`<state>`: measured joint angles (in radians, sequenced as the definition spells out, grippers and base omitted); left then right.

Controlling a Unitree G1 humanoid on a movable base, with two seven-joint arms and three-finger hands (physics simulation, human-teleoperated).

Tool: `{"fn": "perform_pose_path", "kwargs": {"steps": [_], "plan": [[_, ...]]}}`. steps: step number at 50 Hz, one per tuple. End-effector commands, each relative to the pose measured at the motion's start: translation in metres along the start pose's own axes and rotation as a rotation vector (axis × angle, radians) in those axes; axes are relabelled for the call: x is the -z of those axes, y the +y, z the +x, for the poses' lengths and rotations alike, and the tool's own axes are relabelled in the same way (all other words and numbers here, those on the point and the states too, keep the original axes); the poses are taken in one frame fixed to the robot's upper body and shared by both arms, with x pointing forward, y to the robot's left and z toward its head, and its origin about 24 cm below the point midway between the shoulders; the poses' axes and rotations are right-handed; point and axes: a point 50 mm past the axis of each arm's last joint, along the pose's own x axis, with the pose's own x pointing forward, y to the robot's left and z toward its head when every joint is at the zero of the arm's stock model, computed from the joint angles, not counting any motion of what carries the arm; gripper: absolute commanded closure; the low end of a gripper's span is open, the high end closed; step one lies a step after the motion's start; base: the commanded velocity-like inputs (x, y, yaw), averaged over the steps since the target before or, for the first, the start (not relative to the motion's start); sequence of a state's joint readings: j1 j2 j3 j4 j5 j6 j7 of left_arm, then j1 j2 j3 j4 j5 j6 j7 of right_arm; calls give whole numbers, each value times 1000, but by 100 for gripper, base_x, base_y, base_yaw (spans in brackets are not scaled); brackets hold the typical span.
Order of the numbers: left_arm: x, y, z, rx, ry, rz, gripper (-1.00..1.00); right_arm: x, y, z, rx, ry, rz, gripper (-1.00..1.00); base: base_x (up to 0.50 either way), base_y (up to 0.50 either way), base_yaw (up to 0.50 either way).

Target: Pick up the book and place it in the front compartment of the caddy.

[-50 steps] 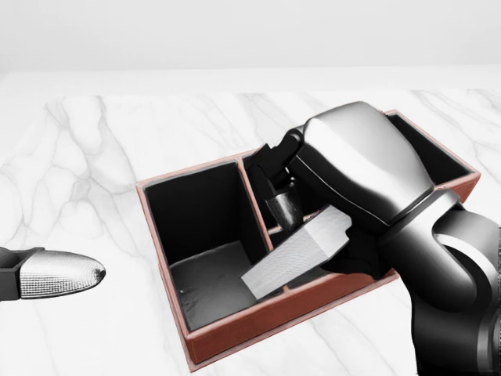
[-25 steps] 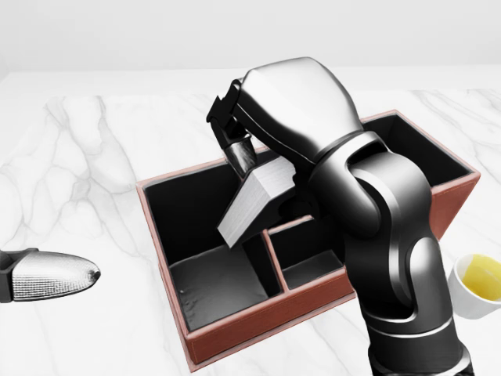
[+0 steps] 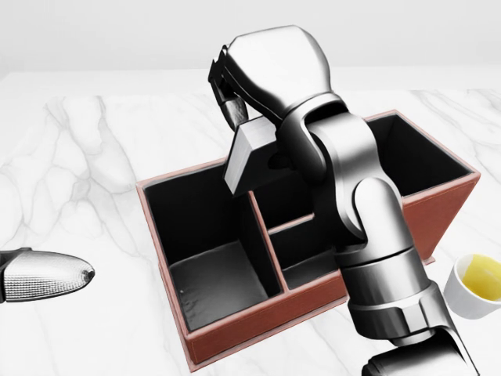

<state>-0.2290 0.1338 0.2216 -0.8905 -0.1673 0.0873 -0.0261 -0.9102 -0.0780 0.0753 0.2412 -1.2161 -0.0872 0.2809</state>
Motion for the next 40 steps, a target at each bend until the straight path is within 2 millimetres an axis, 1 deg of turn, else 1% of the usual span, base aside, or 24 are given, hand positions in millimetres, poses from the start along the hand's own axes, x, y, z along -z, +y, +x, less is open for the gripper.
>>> {"fn": "perform_pose_path", "kwargs": {"steps": [1, 8, 18, 29, 40], "plan": [[0, 1, 0, -2, 0, 0, -100, 10, -3, 15, 72, 44, -89, 100, 0, 0, 0], [1, 0, 0, 0, 8, -1, -100, 15, -2, 19, 82, 56, -103, 100, 0, 0, 0], [1, 0, -1, 0, 8, 0, -100, 24, 7, 23, 79, 80, -115, 100, 0, 0, 0], [2, 0, -1, 0, 10, 2, -100, 41, 13, 26, 78, 123, -145, 100, 0, 0, 0], [2, 0, -1, 1, 11, 3, -100, 51, 19, 28, 75, 149, -161, 100, 0, 0, 0]]}}
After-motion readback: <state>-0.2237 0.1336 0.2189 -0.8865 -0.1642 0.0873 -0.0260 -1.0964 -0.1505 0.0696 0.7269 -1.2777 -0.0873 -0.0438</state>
